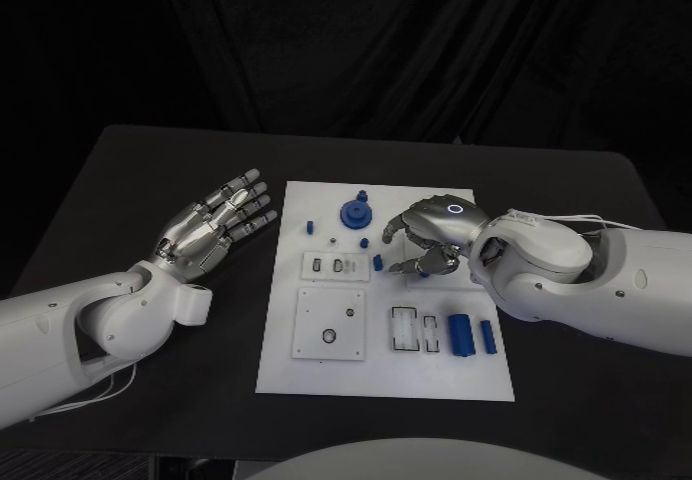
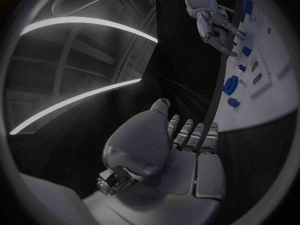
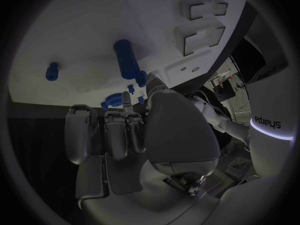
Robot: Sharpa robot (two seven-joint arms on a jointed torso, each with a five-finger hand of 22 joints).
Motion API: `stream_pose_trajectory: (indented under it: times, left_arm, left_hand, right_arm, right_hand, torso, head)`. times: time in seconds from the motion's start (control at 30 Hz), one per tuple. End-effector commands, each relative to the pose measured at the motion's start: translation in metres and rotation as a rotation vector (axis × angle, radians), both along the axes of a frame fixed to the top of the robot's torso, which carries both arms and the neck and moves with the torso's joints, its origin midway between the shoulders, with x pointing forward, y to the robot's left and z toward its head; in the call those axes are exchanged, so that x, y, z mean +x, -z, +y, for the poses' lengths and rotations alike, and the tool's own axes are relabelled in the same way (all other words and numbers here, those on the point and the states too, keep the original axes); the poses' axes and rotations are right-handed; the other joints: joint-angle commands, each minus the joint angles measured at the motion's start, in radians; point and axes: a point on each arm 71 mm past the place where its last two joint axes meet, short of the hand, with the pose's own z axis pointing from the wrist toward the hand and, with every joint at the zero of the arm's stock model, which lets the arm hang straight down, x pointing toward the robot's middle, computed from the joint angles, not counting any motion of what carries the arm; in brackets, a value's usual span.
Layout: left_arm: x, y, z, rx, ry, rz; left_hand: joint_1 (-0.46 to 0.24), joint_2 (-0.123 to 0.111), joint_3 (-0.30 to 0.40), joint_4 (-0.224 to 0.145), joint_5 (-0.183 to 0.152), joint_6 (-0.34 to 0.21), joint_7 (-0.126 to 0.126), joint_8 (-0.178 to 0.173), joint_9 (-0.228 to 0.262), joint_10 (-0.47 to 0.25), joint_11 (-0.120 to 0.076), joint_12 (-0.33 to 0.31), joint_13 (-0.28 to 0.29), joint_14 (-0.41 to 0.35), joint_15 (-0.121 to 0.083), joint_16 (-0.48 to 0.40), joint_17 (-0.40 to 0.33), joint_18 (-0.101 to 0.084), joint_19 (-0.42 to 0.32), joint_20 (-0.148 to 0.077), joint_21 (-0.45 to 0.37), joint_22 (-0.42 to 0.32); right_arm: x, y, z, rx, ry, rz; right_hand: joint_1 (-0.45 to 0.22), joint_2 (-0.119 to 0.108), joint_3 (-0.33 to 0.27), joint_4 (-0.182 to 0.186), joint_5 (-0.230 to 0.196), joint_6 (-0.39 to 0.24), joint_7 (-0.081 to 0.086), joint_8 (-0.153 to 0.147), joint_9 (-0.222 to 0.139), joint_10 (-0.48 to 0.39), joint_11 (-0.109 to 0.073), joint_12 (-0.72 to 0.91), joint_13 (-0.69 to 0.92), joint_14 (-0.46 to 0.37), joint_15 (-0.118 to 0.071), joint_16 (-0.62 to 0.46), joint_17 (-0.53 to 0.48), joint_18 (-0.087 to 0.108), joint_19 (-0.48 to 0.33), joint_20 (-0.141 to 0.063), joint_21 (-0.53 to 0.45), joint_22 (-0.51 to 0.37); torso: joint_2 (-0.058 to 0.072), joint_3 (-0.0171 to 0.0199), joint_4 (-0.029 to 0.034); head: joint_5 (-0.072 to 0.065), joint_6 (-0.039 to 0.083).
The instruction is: Assemble the parts on the task board
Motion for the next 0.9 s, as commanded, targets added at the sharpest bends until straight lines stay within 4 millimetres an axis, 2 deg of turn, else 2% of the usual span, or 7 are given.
stream_pose_trajectory:
  times: [0.03,0.13,0.4,0.9]
  left_arm:
    - [-0.001,-0.001,-0.002,-0.013,0.011,-0.007]
    - [-0.001,-0.001,-0.002,-0.012,0.010,-0.007]
    - [0.000,0.000,-0.002,-0.011,0.011,-0.005]
    - [0.001,0.000,-0.002,-0.009,0.015,-0.002]
  left_hand:
    - [-0.011,0.001,0.006,-0.002,0.006,-0.001,0.007,0.003,0.001,-0.002,0.005,0.001,0.000,0.000,0.008,0.005,0.001,-0.016,0.002,0.000,0.001,0.001]
    - [-0.011,0.001,0.006,-0.002,0.006,-0.001,0.007,0.003,0.001,-0.002,0.005,0.001,0.000,0.000,0.008,0.005,0.001,-0.016,0.002,0.000,0.001,0.001]
    - [-0.012,0.000,0.007,-0.003,0.006,0.000,0.007,0.003,0.001,-0.001,0.005,0.003,0.001,0.000,0.008,0.006,0.001,-0.017,0.003,0.000,0.001,0.001]
    - [-0.012,0.001,0.008,-0.004,0.006,0.001,0.008,0.004,0.001,0.000,0.006,0.004,0.001,0.000,0.008,0.006,0.001,-0.017,0.002,0.000,0.001,0.001]
  right_arm:
    - [0.001,0.005,-0.001,-0.036,0.011,0.021]
    - [0.003,0.007,-0.001,-0.036,0.012,0.020]
    - [0.008,0.010,0.005,-0.006,0.005,-0.003]
    - [0.008,0.019,0.016,-0.010,-0.023,0.016]
  right_hand:
    - [-0.005,-0.003,-0.002,0.001,-0.001,0.002,0.007,-0.007,-0.004,0.105,0.012,0.003,0.263,0.107,0.009,0.003,0.263,-0.004,0.026,0.010,-0.004,0.215]
    - [-0.002,-0.001,0.001,0.000,0.004,0.003,0.011,-0.014,-0.010,0.105,0.018,0.003,0.263,0.107,0.015,0.003,0.263,-0.003,0.024,0.014,-0.008,0.214]
    - [0.013,0.011,0.009,-0.006,0.087,0.033,0.016,-0.032,-0.033,0.105,0.027,0.003,0.263,0.107,0.024,0.003,0.263,-0.001,0.022,0.027,-0.012,0.213]
    - [0.011,0.018,0.012,-0.005,0.111,0.049,0.016,-0.036,-0.040,0.105,0.026,0.003,0.263,0.107,0.025,0.003,0.263,0.000,0.019,0.028,-0.016,0.211]
  torso:
    - [0.002,0.0006,0.0024]
    - [0.002,0.0007,0.0005]
    - [0.001,-0.0003,-0.0018]
    - [0.000,0.0004,-0.0002]
  head:
    - [-0.003,0.001]
    - [-0.001,0.003]
    - [0.002,0.003]
    - [0.000,-0.002]
